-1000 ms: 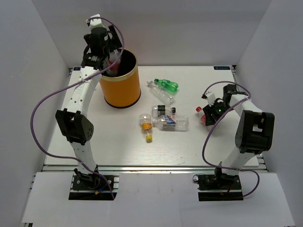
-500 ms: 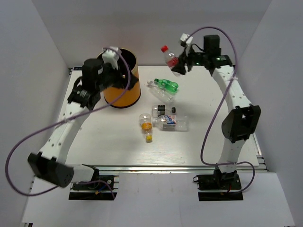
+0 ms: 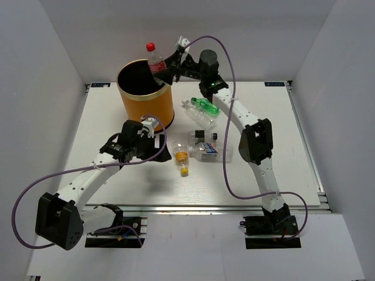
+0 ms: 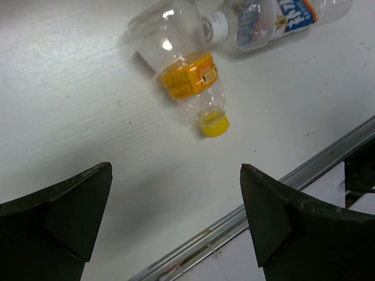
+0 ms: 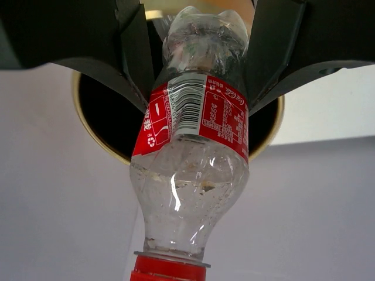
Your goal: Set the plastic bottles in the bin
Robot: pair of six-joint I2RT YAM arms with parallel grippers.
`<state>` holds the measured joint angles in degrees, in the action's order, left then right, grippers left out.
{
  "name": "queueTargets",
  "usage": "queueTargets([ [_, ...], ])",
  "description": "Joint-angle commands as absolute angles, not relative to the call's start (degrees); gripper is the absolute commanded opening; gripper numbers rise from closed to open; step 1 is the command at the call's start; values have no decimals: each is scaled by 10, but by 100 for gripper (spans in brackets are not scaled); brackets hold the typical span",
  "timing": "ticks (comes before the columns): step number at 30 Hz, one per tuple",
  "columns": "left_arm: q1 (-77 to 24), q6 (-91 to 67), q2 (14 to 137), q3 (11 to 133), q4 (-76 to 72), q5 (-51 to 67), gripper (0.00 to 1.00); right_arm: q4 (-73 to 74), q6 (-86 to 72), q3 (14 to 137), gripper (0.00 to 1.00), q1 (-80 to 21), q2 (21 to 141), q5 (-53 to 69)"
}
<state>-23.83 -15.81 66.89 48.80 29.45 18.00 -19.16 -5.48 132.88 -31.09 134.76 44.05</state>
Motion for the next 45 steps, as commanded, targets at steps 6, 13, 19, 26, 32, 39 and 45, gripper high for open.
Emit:
queueTargets([
  [6,-267,-242,635,440,204,186,100,-314,-53,1347,46,-368,1364,350],
  [13,-299,-247,707,475,173,186,100,-307,-40,1323,90,-356,1350,310],
  [19,-355,-269,796,529,176,102,100,-173,-1,1288,90,-305,1256,268],
  [26,-399,-295,902,585,204,-43,100,-12,128,1005,90,-224,1065,286],
  [32,-425,-295,1014,670,278,-119,100,126,255,818,60,-181,894,359],
  [39,-435,-290,1042,670,264,-120,68,324,460,695,90,-170,822,429],
  [45,-440,-244,942,737,292,-120,31,363,634,606,90,-167,811,432],
])
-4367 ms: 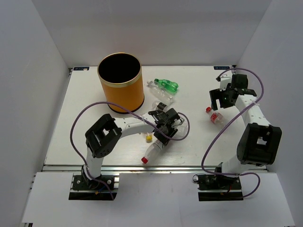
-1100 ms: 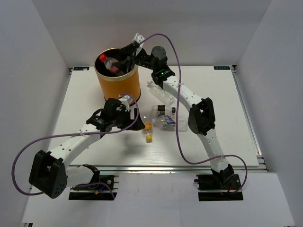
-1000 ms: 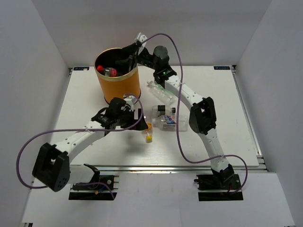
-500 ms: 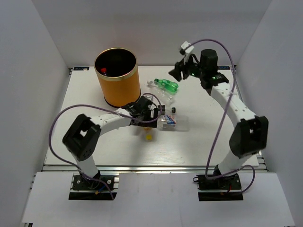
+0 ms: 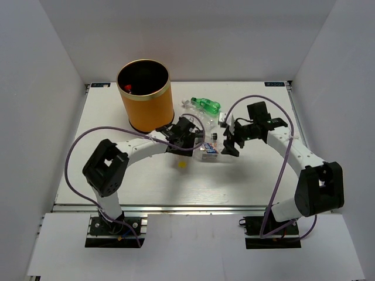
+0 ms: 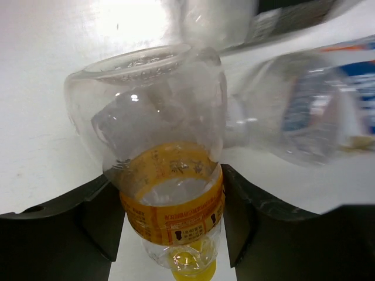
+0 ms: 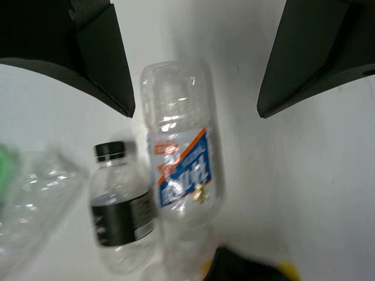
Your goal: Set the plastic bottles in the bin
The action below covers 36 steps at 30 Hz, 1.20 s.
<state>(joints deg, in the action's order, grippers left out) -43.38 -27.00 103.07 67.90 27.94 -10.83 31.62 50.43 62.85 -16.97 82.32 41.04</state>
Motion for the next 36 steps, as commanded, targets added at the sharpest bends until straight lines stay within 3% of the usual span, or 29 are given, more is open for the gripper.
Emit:
queueTargets([
  [1,-440,-224,927,777,297,-126,29,371,679,602,90,-168,818,430],
  [6,-428,-178,902,948,361,-217,29,380,708,628,90,-168,894,429],
  [10,-416,-135,924,1068,352,-320,34,295,672,630,90,-174,929,398],
  [14,-390,-123,961,1120,338,-434,34,272,675,650,90,-185,980,353],
  [17,-356,-118,975,1125,303,-481,40,247,660,646,90,-187,989,329],
  [22,-282,-136,1076,1204,351,-462,52,240,665,624,90,-192,992,320],
  [25,-247,-148,1127,1259,381,-462,53,241,661,621,90,-192,989,323],
  [28,-215,-148,1156,1277,367,-433,65,242,654,617,90,-192,987,326],
  [30,-209,-142,1186,1323,391,-418,89,243,654,611,89,-194,986,325],
  [31,-202,-142,1194,1339,406,-411,100,247,655,611,74,-193,988,324],
  [33,-202,-147,1175,1333,428,-397,100,282,663,619,35,-194,996,332],
  [34,-202,-147,1152,1311,417,-376,100,293,668,629,11,-195,1006,337],
  [35,-216,-129,1124,1242,376,-361,100,328,677,641,0,-196,1017,346],
  [36,-216,-129,1093,1203,347,-360,100,329,682,649,0,-196,1017,348],
])
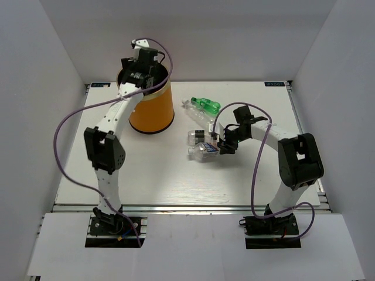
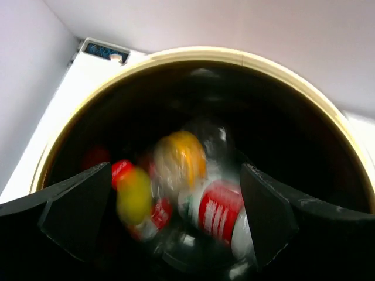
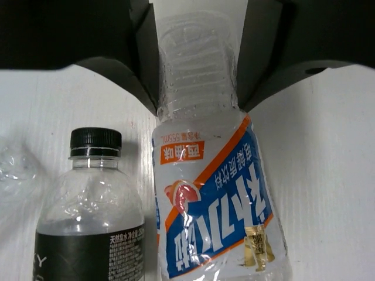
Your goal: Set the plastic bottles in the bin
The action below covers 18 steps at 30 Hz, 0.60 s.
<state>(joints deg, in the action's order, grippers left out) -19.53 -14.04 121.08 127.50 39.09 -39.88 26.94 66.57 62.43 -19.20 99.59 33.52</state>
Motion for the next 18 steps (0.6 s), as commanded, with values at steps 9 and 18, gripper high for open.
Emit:
queueTargets([
  [9,-228,-33,750,864,245,106,100,428,729,733,0,-191,943,462],
  [18,-233,-18,535,576,279,231,100,110,347,940,0,-199,961,421],
])
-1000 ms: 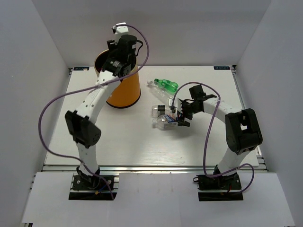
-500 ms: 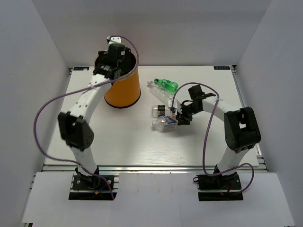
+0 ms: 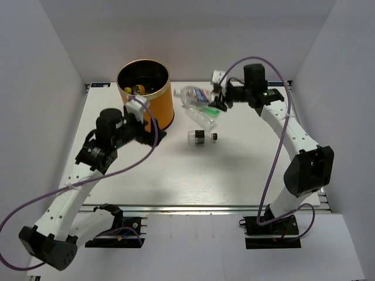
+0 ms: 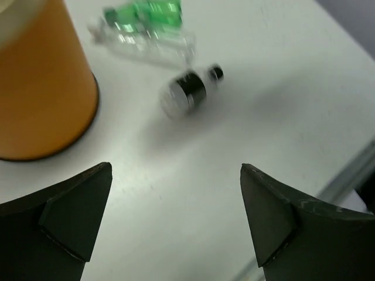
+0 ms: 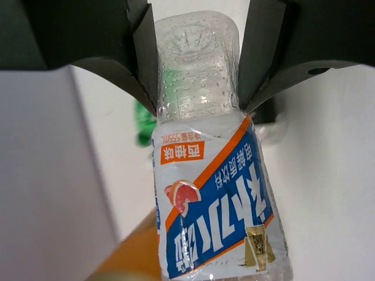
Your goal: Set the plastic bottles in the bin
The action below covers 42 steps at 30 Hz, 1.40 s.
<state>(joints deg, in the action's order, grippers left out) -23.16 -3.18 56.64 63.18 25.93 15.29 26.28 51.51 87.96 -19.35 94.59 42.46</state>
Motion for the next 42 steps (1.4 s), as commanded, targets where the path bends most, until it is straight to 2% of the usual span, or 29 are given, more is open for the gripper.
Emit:
queueTargets([
  [1,-233,-18,527,558,284,245,100,84,325,985,0,-204,975,427],
  [4,-233,-18,532,503,284,283,100,19,220,1076,0,-217,1054,445],
  [8,-233,-28,545,466,256,267,100,-103,113,1218,0,-264,1175,454],
  [11,-233,-33,550,449,224,267,100,-213,46,1268,0,-286,1243,468],
  [12,-233,-39,555,442,217,267,100,-290,33,1274,0,-298,1256,467],
  [17,-245,-45,568,431,185,260,100,-336,5,1350,0,-343,1350,440],
  [18,-245,-45,577,431,185,260,100,-339,10,1346,8,-347,1356,426],
  [21,-260,-19,616,460,185,239,100,-350,7,1341,72,-361,1373,389],
  [22,-269,-12,629,468,185,224,100,-351,5,1341,83,-361,1375,371],
  [23,-281,6,660,488,178,217,100,-350,4,1342,90,-361,1373,369],
  [29,-331,87,794,561,114,162,100,-280,14,1323,90,-307,1301,301],
  [31,-339,111,827,589,77,162,100,-242,16,1301,87,-287,1268,295],
  [32,-347,139,844,602,71,162,100,-171,16,1294,84,-252,1261,294],
  [33,-347,154,862,613,63,172,100,-150,16,1285,78,-241,1247,293],
  [34,-353,168,879,639,56,172,100,-128,19,1268,58,-214,1235,295],
  [37,-359,220,961,709,86,185,100,-23,16,1212,24,-149,1210,343],
  [39,-367,244,1007,737,86,192,100,-2,27,1139,29,-120,1170,366],
  [40,-372,250,1018,737,79,197,100,0,54,1116,43,-106,1146,371],
  [42,-377,262,1057,760,79,215,100,31,77,1053,62,-92,1128,368],
])
